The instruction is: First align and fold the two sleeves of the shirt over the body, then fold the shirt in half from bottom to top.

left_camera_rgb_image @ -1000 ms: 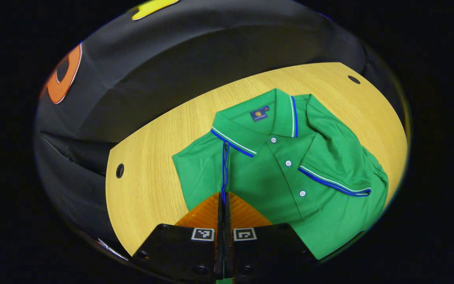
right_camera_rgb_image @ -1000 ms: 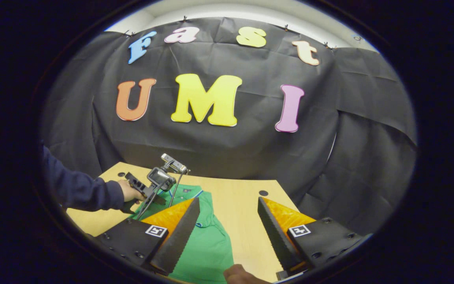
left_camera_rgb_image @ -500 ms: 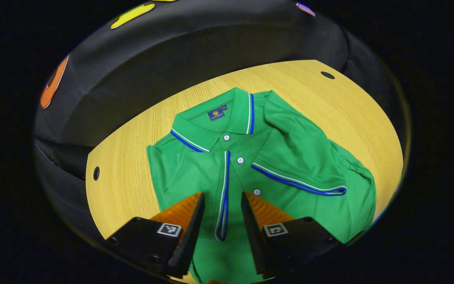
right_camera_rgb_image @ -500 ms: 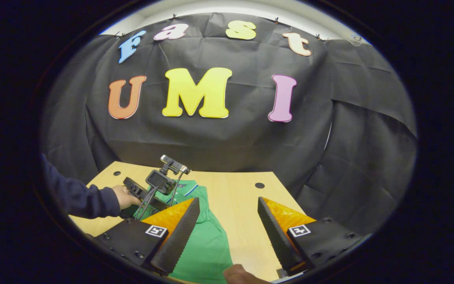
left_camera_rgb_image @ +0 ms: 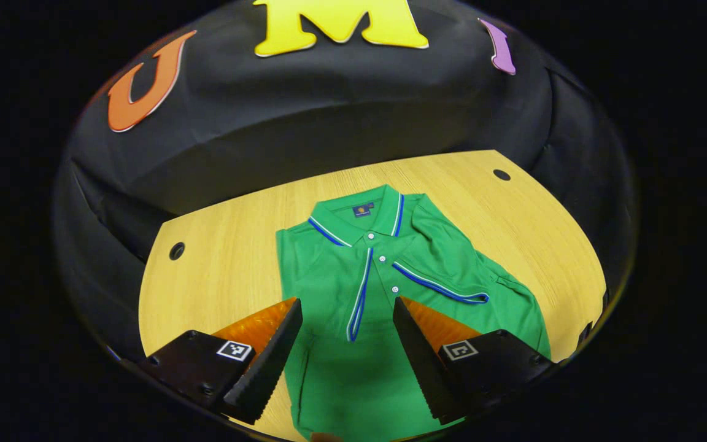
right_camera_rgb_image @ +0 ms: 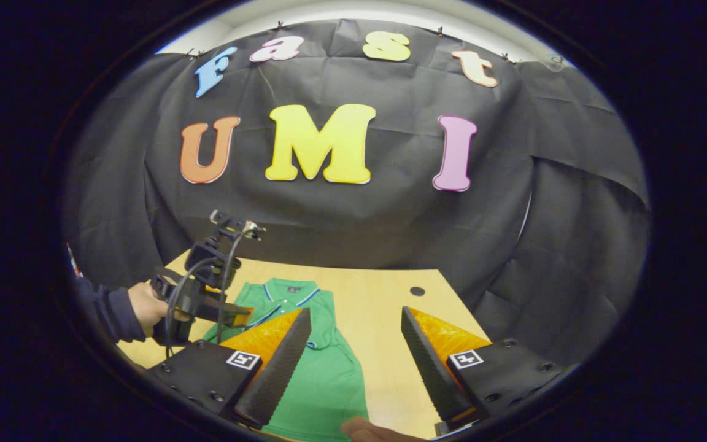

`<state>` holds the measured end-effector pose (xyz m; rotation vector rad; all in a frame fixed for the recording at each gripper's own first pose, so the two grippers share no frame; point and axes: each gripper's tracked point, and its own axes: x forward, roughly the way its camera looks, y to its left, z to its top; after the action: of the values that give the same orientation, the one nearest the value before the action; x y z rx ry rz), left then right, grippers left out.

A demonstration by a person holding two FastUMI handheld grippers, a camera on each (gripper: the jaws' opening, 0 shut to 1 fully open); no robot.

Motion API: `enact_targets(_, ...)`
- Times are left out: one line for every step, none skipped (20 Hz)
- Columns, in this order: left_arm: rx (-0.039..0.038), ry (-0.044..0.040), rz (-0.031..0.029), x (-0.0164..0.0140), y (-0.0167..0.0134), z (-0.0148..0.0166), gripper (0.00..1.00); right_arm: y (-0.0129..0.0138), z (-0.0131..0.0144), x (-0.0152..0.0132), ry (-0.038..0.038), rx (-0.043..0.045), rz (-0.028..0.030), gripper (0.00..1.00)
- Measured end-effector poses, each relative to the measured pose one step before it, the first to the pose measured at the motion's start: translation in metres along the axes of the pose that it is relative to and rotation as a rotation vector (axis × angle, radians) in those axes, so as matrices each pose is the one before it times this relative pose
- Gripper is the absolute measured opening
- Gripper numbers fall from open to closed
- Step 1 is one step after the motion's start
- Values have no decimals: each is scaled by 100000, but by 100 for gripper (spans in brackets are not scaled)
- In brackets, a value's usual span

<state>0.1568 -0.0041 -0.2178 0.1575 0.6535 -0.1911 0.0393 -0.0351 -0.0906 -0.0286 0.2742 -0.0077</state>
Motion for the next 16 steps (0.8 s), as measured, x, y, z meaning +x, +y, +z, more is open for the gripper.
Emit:
enact_targets(-2171, -789, 769, -1131, 566, -576, 96, 361, -318, 307, 965, 44, 1669, 94)
enact_targets(-2258, -96, 603, -986, 596, -982, 96, 394, -707, 475, 1934, 578, 1676, 94)
enact_targets(-2524, 790, 704, -853, 605, -1124, 96, 273, -740, 442, 2399, 928, 1103, 95)
enact_targets(-2660, 1353, 506, -644, 591, -1499, 96, 44, -825, 428, 2695, 663, 486, 94)
enact_targets(-2615, 2224, 267, -467, 550, -1628, 96, 20, -857, 497, 2863, 591, 398, 95)
enact_targets(-2116, 2375, 989, -541, 745, -1602, 96, 70, -1033, 634, 3141, 587, 454, 96)
enact_targets(-1753, 2255, 1309, -256, 825, -1666, 97, -65, -1299, 706, 3681, 402, 2, 94)
enact_targets(-1347, 2624, 1245, -339, 853, -1768, 97, -62, -1366, 722, 4182, 337, -238, 96)
enact_targets(-1243, 2764, 1728, -142, 888, -1731, 97, -137, -1617, 730, 4598, 353, -208, 96)
enact_targets(-1335, 2493, 1094, -219, 709, -1536, 97, -40, -1545, 762, 4672, 10, -552, 96)
enact_targets(-1190, 2137, 598, -13, 534, -1480, 97, -350, -1781, 721, 4816, -1086, -1533, 96)
enact_targets(-727, 2357, 527, 156, 445, -1543, 97, -189, -1872, 637, 4917, -1710, -1322, 96)
enact_targets(-632, 2686, 28, -9, 408, -1569, 97, -114, -1871, 739, 4756, -1322, -573, 96)
enact_targets(-560, 3267, 299, 138, 328, -1626, 97, -151, -2006, 747, 5031, -1276, -261, 96)
enact_targets(-479, 2881, 254, -33, 339, -1416, 97, -199, -1866, 672, 5192, -819, -119, 96)
enact_targets(-414, 3063, 151, 76, 244, -1407, 97, -69, -1859, 648, 5219, -659, 217, 96)
